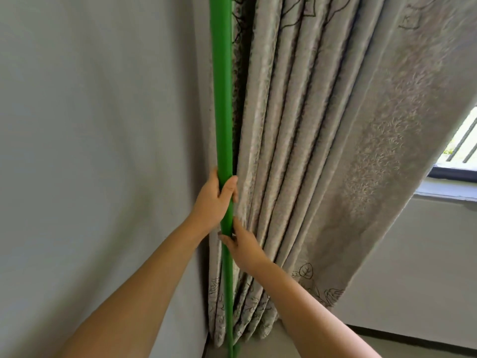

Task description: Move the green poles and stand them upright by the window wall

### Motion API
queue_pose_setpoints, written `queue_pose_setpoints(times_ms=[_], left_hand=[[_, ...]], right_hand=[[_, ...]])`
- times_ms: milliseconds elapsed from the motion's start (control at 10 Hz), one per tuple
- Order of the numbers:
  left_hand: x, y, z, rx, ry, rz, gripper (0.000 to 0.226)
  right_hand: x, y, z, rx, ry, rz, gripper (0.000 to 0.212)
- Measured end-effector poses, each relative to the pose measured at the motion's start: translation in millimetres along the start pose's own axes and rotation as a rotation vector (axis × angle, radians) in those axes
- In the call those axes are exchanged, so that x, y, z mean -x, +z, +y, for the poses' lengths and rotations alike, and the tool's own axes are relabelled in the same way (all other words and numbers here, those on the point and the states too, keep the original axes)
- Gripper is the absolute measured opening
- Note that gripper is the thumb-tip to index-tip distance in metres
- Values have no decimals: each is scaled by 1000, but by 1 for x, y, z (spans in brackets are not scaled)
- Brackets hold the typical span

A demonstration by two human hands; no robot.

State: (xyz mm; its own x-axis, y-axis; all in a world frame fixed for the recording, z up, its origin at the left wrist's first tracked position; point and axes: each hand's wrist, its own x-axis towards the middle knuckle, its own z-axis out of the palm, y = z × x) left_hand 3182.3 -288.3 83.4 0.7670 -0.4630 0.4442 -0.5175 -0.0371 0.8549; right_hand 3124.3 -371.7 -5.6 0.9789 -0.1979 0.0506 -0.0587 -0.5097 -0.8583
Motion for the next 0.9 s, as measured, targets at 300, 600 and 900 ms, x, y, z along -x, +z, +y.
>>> queue_pose_setpoints(times_ms=[300, 600, 900], left_hand=[[5, -2, 4, 62, -34, -17, 15], [0, -3, 10, 142, -67, 0, 9], [42, -3, -10, 184, -96, 140, 39]], right_hand=[[1, 2, -6, 93, 62, -29, 31], [-1, -9, -6, 147, 73, -110, 42], [67, -51, -13, -51, 19, -109, 48]])
